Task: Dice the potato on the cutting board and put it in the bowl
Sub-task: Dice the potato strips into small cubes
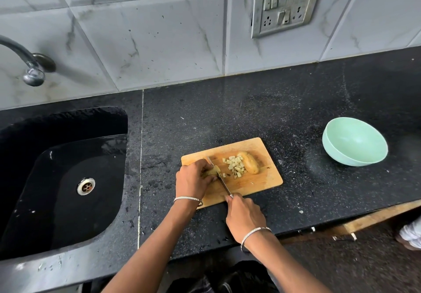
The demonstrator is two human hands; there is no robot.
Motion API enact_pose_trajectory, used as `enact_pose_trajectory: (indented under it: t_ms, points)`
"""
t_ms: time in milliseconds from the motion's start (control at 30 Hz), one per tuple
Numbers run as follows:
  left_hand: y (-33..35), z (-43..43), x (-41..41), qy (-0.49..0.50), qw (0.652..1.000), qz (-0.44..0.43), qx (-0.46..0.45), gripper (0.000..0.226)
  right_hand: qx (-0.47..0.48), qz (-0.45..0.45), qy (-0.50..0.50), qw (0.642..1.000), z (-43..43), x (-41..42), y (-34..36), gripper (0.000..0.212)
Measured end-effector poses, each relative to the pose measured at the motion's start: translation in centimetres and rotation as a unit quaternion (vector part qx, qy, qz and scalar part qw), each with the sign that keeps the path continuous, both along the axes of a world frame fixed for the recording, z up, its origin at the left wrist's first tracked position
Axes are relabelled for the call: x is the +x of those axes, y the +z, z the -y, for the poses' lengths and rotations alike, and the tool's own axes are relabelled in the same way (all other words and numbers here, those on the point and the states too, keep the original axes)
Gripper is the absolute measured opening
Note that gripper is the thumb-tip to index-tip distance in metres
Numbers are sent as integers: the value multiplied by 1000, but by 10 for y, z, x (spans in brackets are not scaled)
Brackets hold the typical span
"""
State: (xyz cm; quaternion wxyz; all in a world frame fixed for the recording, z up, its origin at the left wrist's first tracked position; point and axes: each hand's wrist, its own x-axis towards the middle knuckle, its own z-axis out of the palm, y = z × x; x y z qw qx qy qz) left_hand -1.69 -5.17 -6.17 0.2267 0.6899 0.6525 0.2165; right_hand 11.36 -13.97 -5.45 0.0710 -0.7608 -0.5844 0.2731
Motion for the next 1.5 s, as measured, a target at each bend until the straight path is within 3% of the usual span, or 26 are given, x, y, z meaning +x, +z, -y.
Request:
enact_pose_trajectory:
  t_ms: [333,467,567,633,767,1000,1233,1333,1500]
  points:
    - [-2,-1,-2,-7,1000,4,1,26,-1,-64,6,998,-8,11,-11,43]
    - [-5,0,-3,-10,1000,10,12,26,-38,-206,-56,976,-14,18,-9,49]
    - [-6,1,-2,-12,1000,11,10,27,-111,-384,-171,900,-13,23,-5,49]
    - [-6,1,-2,-18,1000,7,10,27,-152,-449,-196,859,-13,26,-4,47]
    - [-9,1,-1,-32,999,-4,25,29,-212,-510,-213,806,-18,32,-7,47]
    - [-8,0,0,-36,998,-34,49,38,-317,-703,-242,589,-24,44,-14,38]
    - [-8,-1,5,-27,996,-80,24,37,-350,-784,-218,463,-22,58,-17,34]
    - [-9,-3,7,-30,993,-112,26,37,-355,-788,-216,455,-21,61,-19,34]
    - [-9,-5,9,-20,992,-124,30,33,-345,-751,-218,519,-22,60,-19,36]
